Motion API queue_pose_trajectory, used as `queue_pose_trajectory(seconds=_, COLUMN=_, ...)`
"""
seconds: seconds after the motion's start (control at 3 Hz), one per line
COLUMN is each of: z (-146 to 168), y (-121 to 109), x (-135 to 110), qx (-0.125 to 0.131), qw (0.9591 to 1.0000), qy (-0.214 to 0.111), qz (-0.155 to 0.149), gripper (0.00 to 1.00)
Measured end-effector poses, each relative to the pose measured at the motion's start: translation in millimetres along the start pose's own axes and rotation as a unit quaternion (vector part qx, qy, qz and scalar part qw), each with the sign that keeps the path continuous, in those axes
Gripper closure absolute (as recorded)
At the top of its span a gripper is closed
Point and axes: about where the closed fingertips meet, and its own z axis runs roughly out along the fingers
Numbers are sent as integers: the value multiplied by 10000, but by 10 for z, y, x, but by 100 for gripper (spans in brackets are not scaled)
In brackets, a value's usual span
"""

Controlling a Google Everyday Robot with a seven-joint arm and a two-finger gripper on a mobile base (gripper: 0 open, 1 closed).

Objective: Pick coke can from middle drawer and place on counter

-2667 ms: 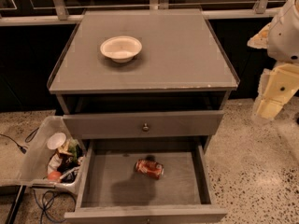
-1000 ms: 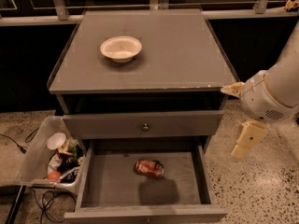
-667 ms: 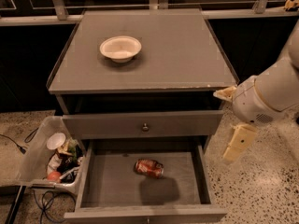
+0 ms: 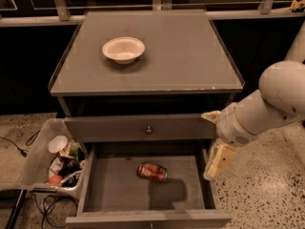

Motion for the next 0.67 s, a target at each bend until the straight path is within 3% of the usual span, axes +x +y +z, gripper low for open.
queue_pose_trajectory(seconds=0.67, z=711, y=-24, x=407, qx=235, qw=9979, qy=-511, qz=314, gripper=0)
